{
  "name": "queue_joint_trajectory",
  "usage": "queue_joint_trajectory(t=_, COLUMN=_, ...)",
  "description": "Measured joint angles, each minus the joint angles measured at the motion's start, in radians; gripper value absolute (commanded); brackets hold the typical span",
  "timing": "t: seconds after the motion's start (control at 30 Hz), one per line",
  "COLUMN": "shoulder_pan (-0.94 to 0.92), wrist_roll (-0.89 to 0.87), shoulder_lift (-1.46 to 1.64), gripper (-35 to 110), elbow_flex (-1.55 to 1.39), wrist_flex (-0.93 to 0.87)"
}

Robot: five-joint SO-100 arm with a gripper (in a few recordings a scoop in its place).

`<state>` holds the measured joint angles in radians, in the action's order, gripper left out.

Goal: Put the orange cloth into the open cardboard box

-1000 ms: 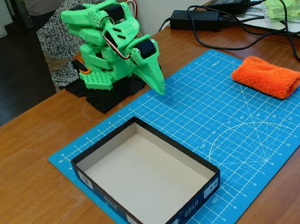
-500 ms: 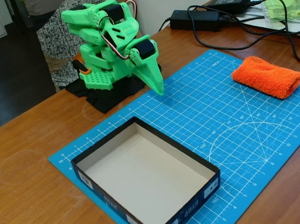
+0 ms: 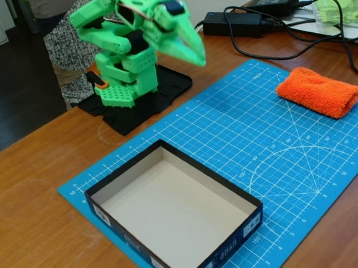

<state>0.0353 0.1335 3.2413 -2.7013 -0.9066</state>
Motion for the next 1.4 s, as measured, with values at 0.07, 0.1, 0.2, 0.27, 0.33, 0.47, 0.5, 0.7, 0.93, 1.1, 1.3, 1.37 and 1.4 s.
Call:
queue_joint_trajectory(t=0.07, shoulder_pan=0.083, wrist_roll=0.011, shoulder_lift=-0.129, gripper=1, elbow_flex=0.100, wrist_flex=0.000)
queue_joint_trajectory(t=0.1, shoulder_pan=0.106, wrist_roll=0.025, shoulder_lift=-0.206, gripper=3, elbow_flex=0.155, wrist_flex=0.000)
queue_joint_trajectory(t=0.2, shoulder_pan=0.201, wrist_roll=0.100, shoulder_lift=-0.463, gripper=8, elbow_flex=0.318, wrist_flex=-0.012)
queue_joint_trajectory(t=0.27, shoulder_pan=0.224, wrist_roll=0.120, shoulder_lift=-0.660, gripper=12, elbow_flex=0.445, wrist_flex=-0.037)
queue_joint_trajectory(t=0.33, shoulder_pan=0.241, wrist_roll=0.135, shoulder_lift=-0.865, gripper=15, elbow_flex=0.592, wrist_flex=-0.057)
queue_joint_trajectory(t=0.47, shoulder_pan=0.290, wrist_roll=0.206, shoulder_lift=-1.249, gripper=21, elbow_flex=0.839, wrist_flex=-0.106)
queue_joint_trajectory(t=0.5, shoulder_pan=0.291, wrist_roll=0.213, shoulder_lift=-1.327, gripper=24, elbow_flex=0.893, wrist_flex=-0.114)
queue_joint_trajectory(t=0.7, shoulder_pan=0.360, wrist_roll=0.296, shoulder_lift=-1.694, gripper=33, elbow_flex=1.146, wrist_flex=-0.183)
queue_joint_trajectory(t=0.93, shoulder_pan=0.491, wrist_roll=0.411, shoulder_lift=-1.901, gripper=34, elbow_flex=1.327, wrist_flex=-0.285)
queue_joint_trajectory(t=1.1, shoulder_pan=0.526, wrist_roll=0.449, shoulder_lift=-2.192, gripper=32, elbow_flex=1.652, wrist_flex=-0.471)
queue_joint_trajectory(t=1.3, shoulder_pan=0.520, wrist_roll=0.469, shoulder_lift=-2.609, gripper=31, elbow_flex=2.224, wrist_flex=-0.710)
queue_joint_trajectory(t=1.37, shoulder_pan=0.523, wrist_roll=0.472, shoulder_lift=-2.666, gripper=31, elbow_flex=2.316, wrist_flex=-0.723)
queue_joint_trajectory(t=1.4, shoulder_pan=0.523, wrist_roll=0.482, shoulder_lift=-2.695, gripper=31, elbow_flex=2.352, wrist_flex=-0.727)
